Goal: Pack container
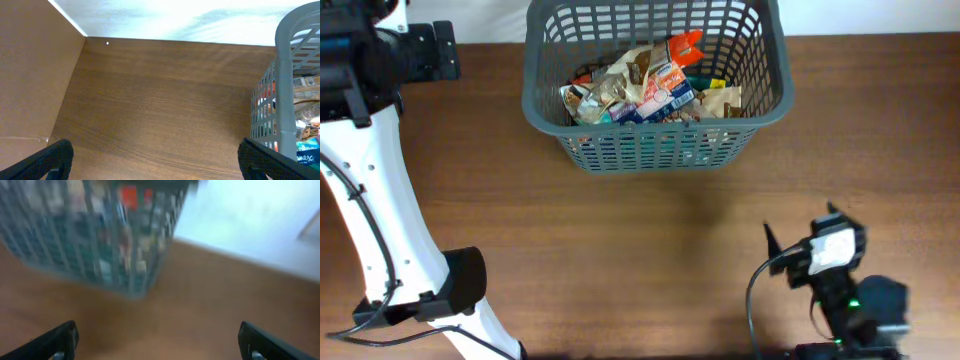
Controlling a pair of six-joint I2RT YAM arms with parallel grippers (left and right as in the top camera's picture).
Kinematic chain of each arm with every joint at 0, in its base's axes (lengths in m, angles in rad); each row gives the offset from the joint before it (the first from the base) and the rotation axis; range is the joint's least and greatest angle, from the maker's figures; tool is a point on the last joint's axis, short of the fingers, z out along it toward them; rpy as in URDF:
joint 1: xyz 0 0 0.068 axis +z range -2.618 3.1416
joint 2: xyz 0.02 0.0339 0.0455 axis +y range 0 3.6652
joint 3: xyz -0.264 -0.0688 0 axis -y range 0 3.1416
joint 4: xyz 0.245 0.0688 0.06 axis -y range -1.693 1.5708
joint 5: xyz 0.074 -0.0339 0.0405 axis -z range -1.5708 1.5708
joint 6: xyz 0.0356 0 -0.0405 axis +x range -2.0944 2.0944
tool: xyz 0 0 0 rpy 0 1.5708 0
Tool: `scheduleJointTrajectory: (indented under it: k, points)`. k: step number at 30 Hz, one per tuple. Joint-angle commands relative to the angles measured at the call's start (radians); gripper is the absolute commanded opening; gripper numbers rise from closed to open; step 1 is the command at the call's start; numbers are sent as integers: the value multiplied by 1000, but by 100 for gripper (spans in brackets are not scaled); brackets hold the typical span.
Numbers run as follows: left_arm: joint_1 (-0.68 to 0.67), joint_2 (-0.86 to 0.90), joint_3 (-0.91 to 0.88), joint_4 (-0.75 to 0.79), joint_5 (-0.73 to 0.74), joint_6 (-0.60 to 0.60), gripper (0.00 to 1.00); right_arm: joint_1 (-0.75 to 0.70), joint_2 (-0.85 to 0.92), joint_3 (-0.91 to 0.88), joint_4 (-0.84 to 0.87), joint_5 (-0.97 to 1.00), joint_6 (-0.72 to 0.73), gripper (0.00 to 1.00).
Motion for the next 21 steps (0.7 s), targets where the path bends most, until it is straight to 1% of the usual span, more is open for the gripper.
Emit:
scheduleJointTrajectory:
  k: [1,8,15,21]
  points:
    - [3,-4,-1,2,-3,-6,99,-14,-86,-117,14,18,0,99]
    - [3,-4,-1,2,-3,-6,99,-14,-145,-228,11,19,0,99]
    - [3,-4,-1,2,-3,-6,99,-14,-201,-232,19,35,0,99]
    - [3,-4,-1,2,-3,-6,99,-14,-201,-232,21,35,0,99]
